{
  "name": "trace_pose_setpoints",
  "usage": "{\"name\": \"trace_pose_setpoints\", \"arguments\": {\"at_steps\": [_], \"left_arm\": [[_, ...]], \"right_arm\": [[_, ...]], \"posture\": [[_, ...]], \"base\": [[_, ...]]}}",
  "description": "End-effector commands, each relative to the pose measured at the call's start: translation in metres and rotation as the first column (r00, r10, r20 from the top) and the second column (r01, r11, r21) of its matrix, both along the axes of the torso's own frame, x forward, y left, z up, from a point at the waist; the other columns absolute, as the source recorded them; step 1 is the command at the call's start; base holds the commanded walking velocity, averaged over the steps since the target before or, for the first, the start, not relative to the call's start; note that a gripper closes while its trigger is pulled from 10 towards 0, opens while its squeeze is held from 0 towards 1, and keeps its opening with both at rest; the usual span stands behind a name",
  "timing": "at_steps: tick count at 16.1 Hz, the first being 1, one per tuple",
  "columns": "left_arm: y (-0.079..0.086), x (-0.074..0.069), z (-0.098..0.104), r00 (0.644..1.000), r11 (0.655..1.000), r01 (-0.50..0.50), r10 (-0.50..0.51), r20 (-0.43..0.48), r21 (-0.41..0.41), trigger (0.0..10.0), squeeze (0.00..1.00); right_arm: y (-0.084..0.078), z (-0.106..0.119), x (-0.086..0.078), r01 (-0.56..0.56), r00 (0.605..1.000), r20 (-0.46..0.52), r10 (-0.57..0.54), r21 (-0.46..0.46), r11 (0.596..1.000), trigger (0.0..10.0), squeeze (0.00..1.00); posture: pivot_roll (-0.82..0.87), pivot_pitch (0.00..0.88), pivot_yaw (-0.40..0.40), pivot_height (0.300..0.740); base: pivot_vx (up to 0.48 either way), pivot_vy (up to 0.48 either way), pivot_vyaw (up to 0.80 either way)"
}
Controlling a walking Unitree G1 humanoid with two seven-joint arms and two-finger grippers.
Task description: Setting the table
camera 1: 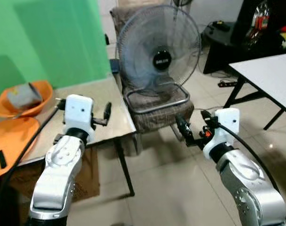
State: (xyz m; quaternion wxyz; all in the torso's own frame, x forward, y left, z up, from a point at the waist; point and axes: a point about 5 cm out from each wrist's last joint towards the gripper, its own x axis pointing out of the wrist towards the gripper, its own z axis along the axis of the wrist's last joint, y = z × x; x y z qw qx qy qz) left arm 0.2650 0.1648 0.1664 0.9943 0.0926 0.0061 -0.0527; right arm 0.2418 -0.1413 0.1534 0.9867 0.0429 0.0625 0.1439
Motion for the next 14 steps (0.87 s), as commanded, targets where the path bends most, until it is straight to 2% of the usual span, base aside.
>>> {"name": "trace_pose_setpoints", "arguments": {"at_steps": [1,7,10,14], "left_arm": [[-0.0046,0.0009,0.0027,1.0,1.0,0.019,-0.019,0.01,0.002,10.0,0.0],[-0.0041,-0.0003,0.0051,1.0,1.0,0.023,-0.024,0.02,0.001,10.0,0.0],[-0.0052,0.0001,0.0079,0.999,0.999,0.033,-0.032,0.027,-0.01,10.0,0.0],[-0.0047,0.0012,0.0078,0.999,0.999,0.033,-0.033,0.028,-0.009,10.0,0.0]], "right_arm": [[-0.0039,0.0015,0.0004,0.016,1.0,0.008,-0.016,-0.007,1.0,10.0,1.0],[-0.0022,0.0006,0.0003,0.006,1.0,0.006,-0.006,-0.007,1.0,10.0,1.0],[-0.0026,0.0006,0.0004,-0.001,1.0,0.008,0.002,-0.015,1.0,10.0,1.0],[-0.0037,0.0009,0.0023,-0.001,1.0,0.011,0.002,-0.027,1.0,10.0,1.0]], "posture": [[0.09,0.0,0.06,0.74],[0.09,0.0,0.062,0.74],[0.1,0.0,0.06,0.74],[0.09,0.0,0.059,0.74]], "base": [[0.0,0.352,0.0],[0.0,0.339,0.0],[0.0,0.0,0.0],[0.0,0.0,0.8]]}}
